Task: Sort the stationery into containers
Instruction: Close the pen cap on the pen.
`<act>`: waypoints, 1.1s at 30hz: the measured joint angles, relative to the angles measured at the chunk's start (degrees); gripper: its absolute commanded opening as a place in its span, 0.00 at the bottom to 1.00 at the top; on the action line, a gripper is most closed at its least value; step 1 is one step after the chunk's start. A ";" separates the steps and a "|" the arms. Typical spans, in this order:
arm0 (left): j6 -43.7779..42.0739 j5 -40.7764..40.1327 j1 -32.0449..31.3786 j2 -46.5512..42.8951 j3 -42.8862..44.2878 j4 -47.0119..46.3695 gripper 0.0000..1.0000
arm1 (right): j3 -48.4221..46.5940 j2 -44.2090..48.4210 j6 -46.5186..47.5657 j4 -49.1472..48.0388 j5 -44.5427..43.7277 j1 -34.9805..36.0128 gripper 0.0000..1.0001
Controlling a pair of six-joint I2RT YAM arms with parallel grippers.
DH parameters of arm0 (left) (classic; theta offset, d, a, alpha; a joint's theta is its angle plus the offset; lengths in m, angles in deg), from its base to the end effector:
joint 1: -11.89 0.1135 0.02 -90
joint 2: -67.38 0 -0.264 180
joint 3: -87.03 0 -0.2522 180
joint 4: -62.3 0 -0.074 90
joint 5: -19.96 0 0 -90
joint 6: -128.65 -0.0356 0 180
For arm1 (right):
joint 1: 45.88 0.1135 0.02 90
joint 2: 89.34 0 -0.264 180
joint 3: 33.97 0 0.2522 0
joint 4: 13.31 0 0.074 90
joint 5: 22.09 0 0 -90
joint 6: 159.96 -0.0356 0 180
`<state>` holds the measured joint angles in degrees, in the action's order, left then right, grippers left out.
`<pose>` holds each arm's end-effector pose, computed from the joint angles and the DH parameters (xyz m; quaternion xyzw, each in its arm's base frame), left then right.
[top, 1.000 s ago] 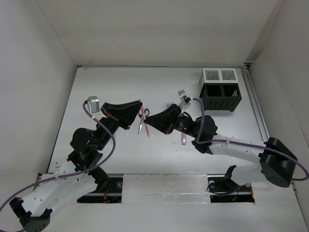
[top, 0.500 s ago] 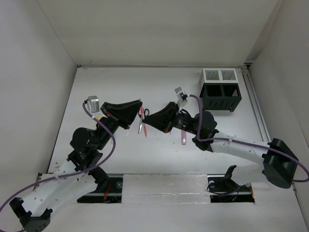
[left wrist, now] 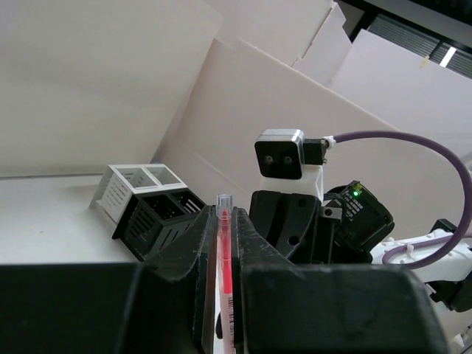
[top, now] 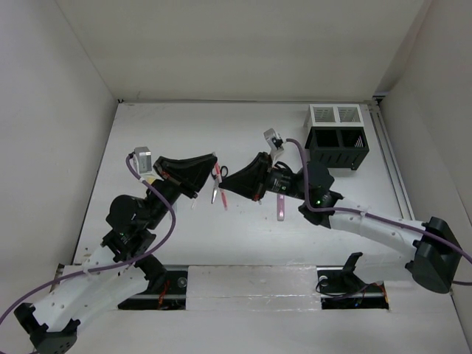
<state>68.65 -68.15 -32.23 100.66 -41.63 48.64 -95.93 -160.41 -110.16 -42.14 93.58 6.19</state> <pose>0.0941 -0.0929 0.3942 0.0741 0.4814 -0.5327 0.6921 0.1619 0.2329 0.3591 -0.2387 0.5394 0.6634 0.4603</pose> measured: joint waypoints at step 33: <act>-0.44 -2.60 0.24 -1.27 -3.37 -2.64 0.00 | -2.36 -4.68 -15.15 -1.95 7.54 -2.82 0.00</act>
<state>68.21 -70.75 -31.99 99.39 -45.00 45.99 -98.29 -165.09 -125.31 -44.08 101.12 3.37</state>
